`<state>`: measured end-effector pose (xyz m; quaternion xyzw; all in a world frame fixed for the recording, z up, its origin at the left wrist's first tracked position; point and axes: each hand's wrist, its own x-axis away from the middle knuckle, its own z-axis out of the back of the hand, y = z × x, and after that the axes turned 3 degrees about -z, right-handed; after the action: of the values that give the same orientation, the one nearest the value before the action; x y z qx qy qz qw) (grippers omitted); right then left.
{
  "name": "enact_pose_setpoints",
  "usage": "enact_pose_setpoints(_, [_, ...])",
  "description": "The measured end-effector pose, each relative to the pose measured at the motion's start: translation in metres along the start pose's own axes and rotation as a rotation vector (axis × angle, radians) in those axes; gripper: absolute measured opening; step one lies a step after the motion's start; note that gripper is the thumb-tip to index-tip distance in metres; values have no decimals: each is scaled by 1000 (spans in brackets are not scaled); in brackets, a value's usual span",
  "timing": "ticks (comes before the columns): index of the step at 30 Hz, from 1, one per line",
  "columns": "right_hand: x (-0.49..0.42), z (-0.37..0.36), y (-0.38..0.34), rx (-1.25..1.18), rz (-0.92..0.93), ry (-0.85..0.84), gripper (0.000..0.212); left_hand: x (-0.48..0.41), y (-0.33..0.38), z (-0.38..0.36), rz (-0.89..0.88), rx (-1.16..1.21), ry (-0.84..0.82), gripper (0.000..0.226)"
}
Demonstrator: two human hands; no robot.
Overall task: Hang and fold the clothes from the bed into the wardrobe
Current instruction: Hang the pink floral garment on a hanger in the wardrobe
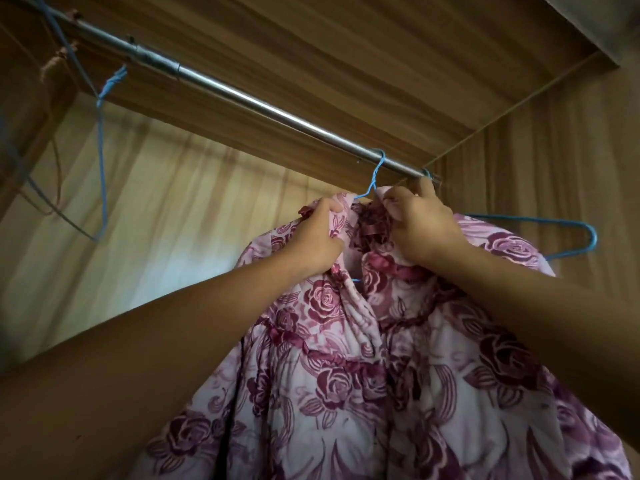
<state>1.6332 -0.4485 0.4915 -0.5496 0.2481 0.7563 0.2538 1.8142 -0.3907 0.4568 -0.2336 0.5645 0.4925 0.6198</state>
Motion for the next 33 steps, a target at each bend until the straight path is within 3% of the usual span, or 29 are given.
enact_pose_setpoints(3, [10, 10, 7, -12, 9, -21, 63, 12, -16, 7, -1, -114, 3, 47])
enact_pose_setpoints(9, [33, 26, 15, 310, 84, -119, 75, 48, -53, 14, 15, -338, -6, 53])
enact_pose_setpoints(15, [33, 49, 16, 277, 93, -184, 82, 45, -33, 19, 42, -156, 38, 46])
enact_pose_setpoints(19, [51, 53, 25, 262, 103, -194, 69, 37, -17, 23, 97, -17, 78, 44])
enact_pose_setpoints(26, [89, 42, 28, 90, -62, -106, 67, 45, -11, 16, 201, 204, 139, 72])
enact_pose_setpoints(29, [118, 39, 23, 144, 13, -144, 67, 62, -10, 7, 309, 358, 33, 73])
enact_pose_setpoints(31, [135, 37, 18, 236, 127, -201, 63, 73, -11, 4, 302, 303, -93, 71])
enact_pose_setpoints(33, [148, 33, 11, 327, 244, -276, 43, 83, -13, 5, 264, 195, -221, 61])
